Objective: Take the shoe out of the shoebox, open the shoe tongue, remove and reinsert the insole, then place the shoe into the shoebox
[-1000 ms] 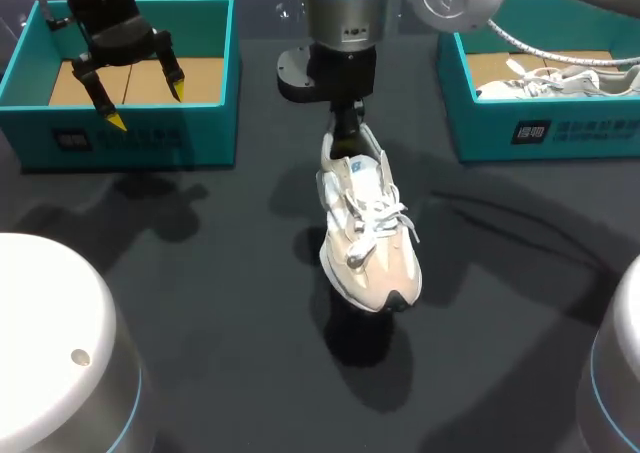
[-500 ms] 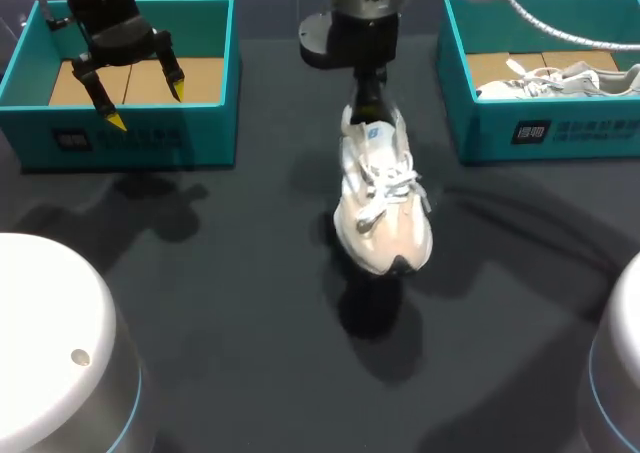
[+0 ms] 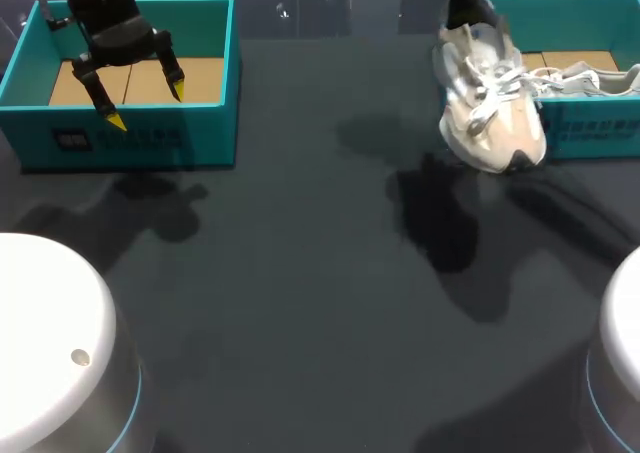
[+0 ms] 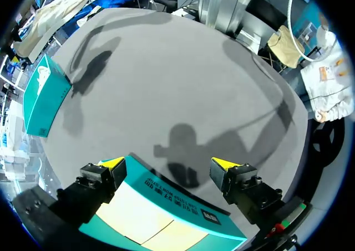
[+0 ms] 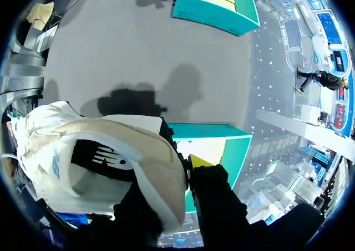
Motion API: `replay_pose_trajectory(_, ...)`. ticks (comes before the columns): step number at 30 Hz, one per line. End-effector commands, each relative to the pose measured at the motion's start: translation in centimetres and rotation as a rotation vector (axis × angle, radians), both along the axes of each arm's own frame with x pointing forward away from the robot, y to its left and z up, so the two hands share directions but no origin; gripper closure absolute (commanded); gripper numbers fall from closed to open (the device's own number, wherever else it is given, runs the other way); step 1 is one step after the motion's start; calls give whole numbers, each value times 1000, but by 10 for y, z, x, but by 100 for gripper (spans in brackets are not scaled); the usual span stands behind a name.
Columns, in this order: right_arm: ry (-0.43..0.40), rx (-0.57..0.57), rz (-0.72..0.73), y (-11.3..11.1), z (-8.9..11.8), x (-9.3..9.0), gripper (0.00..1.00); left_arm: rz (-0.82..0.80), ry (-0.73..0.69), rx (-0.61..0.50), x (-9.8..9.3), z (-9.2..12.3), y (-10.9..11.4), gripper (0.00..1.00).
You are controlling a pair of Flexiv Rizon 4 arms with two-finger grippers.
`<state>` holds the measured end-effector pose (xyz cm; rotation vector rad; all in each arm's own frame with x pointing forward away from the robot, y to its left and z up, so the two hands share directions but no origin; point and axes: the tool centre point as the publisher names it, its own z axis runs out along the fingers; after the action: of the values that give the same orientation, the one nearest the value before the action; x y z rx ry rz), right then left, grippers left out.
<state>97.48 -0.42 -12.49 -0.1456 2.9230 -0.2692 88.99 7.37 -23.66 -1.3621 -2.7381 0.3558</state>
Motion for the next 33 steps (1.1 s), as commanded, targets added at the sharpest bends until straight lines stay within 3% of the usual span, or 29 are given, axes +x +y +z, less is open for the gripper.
replay_pose_trajectory(1,2,19,7,-24,3,0,100,-1,1,2,0,0,0,0)
replay_pose_trajectory(15,2,19,7,-24,3,0,100,-1,1,2,0,0,0,0)
replay_pose_trajectory(18,-3,-48,-8,-49,11,33,100,-1,1,2,0,0,0,0)
replay_pose_trajectory(23,-14,-49,-11,-90,24,90,100,-1,1,2,0,0,0,0)
replay_pose_trajectory(33,8,15,-43,-174,9,172,100,-1,1,2,0,0,0,0)
